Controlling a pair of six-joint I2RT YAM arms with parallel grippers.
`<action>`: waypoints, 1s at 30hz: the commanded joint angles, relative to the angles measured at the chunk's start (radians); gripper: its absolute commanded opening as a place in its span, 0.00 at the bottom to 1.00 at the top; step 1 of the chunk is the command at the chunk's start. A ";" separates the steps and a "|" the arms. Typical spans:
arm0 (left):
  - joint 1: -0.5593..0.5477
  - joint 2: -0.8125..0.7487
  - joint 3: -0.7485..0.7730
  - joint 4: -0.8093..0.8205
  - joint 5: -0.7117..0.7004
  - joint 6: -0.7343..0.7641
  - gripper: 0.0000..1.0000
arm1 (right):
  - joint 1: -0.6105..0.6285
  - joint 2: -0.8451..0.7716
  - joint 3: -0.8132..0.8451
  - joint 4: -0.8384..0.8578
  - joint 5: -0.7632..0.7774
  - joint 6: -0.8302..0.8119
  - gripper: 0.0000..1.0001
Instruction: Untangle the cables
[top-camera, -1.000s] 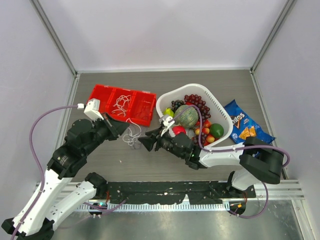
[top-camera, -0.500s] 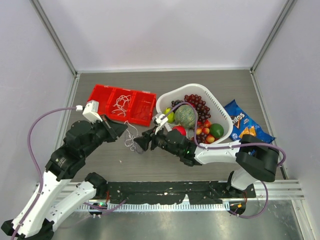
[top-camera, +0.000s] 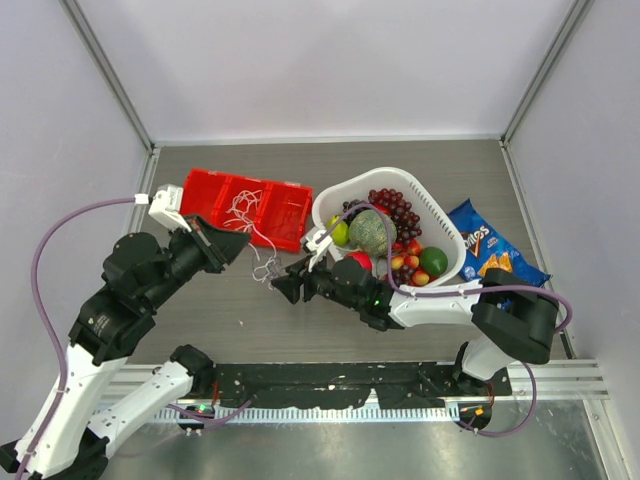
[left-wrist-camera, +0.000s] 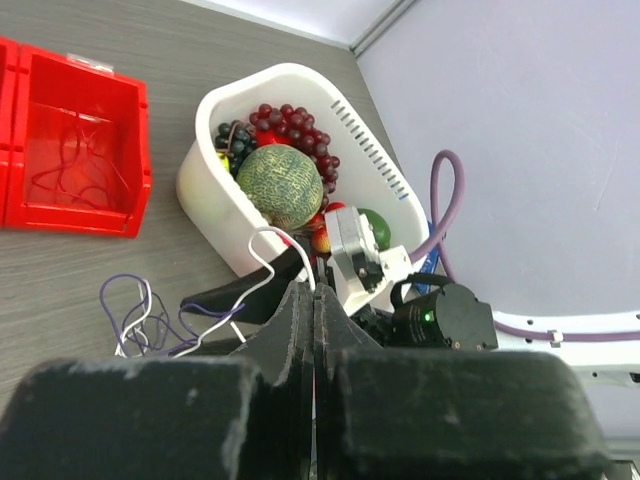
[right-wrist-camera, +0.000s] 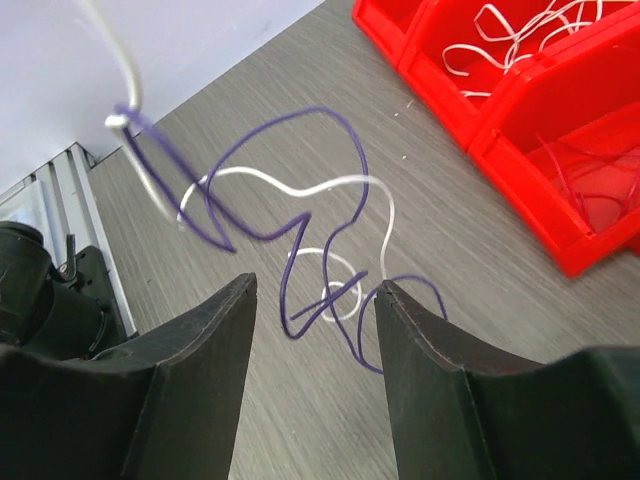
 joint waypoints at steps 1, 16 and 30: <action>-0.004 0.013 0.036 0.033 0.060 0.020 0.00 | -0.028 -0.012 0.053 0.037 -0.004 -0.019 0.55; -0.004 0.074 0.425 0.016 -0.050 0.283 0.00 | -0.032 -0.002 0.002 0.028 -0.009 0.054 0.01; -0.004 0.112 0.711 0.103 -0.310 0.459 0.00 | -0.016 -0.014 -0.138 -0.106 0.083 0.103 0.01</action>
